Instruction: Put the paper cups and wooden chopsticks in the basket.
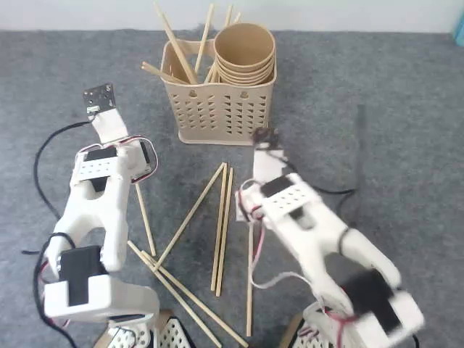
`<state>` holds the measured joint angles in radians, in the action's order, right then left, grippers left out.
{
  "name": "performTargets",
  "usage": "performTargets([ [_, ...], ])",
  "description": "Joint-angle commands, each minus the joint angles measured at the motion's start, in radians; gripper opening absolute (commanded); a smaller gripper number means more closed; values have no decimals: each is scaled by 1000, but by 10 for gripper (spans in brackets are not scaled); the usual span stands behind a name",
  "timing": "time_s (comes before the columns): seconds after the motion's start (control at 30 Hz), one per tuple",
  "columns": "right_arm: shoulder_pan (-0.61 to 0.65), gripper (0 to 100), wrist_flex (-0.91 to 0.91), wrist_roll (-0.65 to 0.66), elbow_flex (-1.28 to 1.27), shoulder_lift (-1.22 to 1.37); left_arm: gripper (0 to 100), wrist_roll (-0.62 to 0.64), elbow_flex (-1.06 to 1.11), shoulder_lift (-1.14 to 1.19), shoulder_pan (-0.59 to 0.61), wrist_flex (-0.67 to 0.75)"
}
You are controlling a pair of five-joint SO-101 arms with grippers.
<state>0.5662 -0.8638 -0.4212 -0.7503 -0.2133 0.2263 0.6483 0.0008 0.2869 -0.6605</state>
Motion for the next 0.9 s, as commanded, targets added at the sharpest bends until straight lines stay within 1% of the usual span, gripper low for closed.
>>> performTargets([
  [0.0, -45, 8, -68, 98, 57, -314, 11, -11, 2, -66, -2, 40],
  [0.1, -67, 8, -79, 167, 92, -535, 11, -11, 2, -66, -2, 41],
  [0.17, -74, 8, -38, 199, 130, -654, 11, -11, 2, -66, -2, 41],
  [0.23, -74, 8, 73, 213, 149, -740, 11, -11, 2, -66, -2, 41],
  [0.37, -70, 8, 401, 219, 147, -812, 11, -11, 4, -66, -2, 41],
  [0.43, -70, 9, 558, 278, 149, -809, 11, -11, 5, -66, -2, 41],
  [0.57, -67, 9, 829, 479, 150, -734, 11, -11, 5, -66, -2, 41],
  [0.73, -12, 9, 1139, 683, 189, -541, 11, -11, 5, -66, -2, 43],
  [0.8, 10, 9, 1213, 701, 256, -450, 11, -11, 5, -66, -2, 43],
  [0.87, 19, 9, 1244, 700, 359, -355, 11, -11, 5, -64, -2, 43],
])
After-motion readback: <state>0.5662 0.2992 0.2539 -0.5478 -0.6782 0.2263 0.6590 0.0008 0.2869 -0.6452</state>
